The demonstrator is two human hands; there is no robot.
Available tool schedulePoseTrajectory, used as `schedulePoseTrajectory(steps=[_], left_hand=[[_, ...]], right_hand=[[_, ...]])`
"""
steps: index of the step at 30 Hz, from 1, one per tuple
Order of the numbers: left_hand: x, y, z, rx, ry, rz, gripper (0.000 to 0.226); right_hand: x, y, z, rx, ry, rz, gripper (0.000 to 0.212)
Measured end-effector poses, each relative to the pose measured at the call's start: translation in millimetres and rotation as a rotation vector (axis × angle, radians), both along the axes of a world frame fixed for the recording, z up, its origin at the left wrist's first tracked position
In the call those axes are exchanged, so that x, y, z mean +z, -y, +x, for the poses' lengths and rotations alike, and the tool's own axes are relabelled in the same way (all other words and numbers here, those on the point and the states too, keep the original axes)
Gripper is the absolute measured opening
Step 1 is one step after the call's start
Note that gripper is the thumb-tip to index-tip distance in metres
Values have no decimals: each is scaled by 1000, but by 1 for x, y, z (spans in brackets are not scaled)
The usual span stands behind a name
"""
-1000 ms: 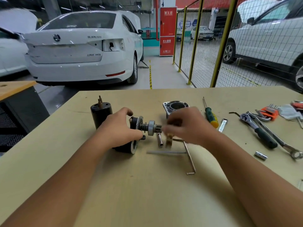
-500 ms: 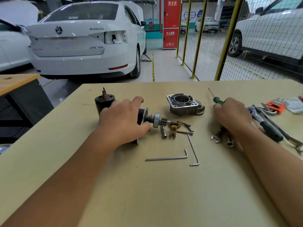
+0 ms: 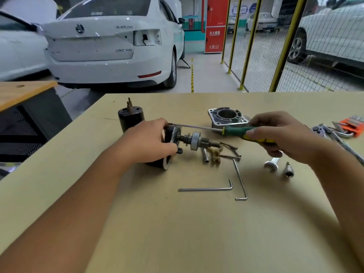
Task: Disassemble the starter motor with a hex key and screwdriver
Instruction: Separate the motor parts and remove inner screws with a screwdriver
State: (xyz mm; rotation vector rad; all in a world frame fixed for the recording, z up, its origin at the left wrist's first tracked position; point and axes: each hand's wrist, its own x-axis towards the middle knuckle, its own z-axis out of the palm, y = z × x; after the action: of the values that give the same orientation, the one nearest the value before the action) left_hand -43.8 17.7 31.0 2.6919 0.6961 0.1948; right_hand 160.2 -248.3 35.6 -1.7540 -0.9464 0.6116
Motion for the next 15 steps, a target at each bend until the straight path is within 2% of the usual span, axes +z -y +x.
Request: schedulePoseTrajectory(steps=[2,4,6,9,15], left_hand=[[0,-2,-1,10,42,-100,45],[0,-5,-1,15,76,-191,36],[1,-8,-2,3,90,-294,31],[1,-10,-5,-43,111,-439,37],[5,-14,-12,-110,113,-525,30]], right_hand=[[4,5,5,43,13,-26,32],[6,11,10,75,31,-53,29],[5,15,16,87,55,-72,35],[2,15,20,129,14,-79,38],[-3,12,22,129,-1,-111,41]])
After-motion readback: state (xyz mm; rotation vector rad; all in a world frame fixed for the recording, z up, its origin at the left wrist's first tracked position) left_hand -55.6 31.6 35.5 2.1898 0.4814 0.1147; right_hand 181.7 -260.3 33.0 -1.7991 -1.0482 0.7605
